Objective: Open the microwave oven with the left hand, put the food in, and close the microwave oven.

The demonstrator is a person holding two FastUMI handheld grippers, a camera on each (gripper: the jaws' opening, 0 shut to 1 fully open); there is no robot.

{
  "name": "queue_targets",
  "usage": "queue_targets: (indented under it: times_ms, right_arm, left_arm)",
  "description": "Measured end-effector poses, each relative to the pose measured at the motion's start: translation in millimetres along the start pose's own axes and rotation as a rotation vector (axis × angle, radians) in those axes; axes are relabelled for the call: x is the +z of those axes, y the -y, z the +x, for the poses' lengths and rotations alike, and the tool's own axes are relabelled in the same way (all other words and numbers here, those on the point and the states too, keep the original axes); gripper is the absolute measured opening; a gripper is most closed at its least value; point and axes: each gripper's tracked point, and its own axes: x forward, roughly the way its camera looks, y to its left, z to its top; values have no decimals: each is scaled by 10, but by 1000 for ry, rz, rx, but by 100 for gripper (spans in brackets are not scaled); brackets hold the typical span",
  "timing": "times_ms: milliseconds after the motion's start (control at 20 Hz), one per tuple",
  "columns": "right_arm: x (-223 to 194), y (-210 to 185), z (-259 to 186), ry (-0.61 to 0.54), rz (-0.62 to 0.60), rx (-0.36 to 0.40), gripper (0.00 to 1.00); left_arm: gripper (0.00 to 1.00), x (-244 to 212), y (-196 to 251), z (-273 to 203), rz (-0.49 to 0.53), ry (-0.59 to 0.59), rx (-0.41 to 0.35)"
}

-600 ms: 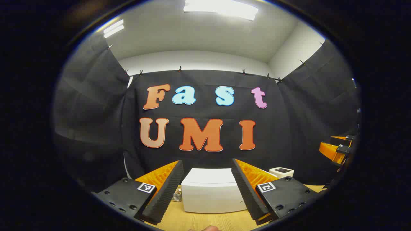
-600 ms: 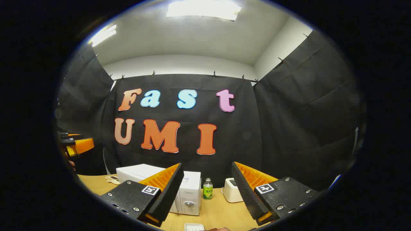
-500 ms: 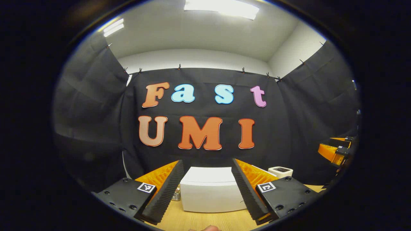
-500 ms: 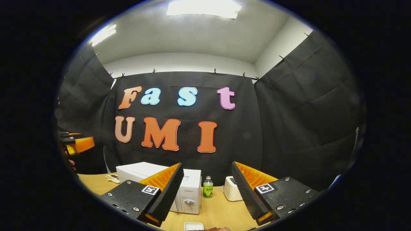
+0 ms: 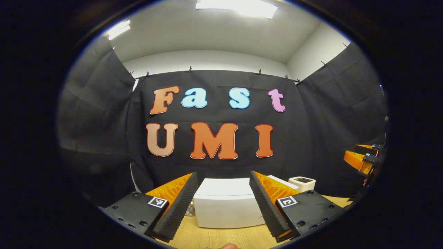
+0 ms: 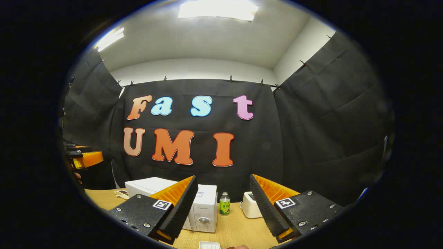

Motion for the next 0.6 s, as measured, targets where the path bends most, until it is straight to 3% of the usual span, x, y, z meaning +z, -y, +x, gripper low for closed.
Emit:
queue_targets:
  times_ms: [600]
  right_arm:
    - [50,25,-74,2,23,0,93]
  left_arm:
    - [97,14,-144,-69,0,-20,49]
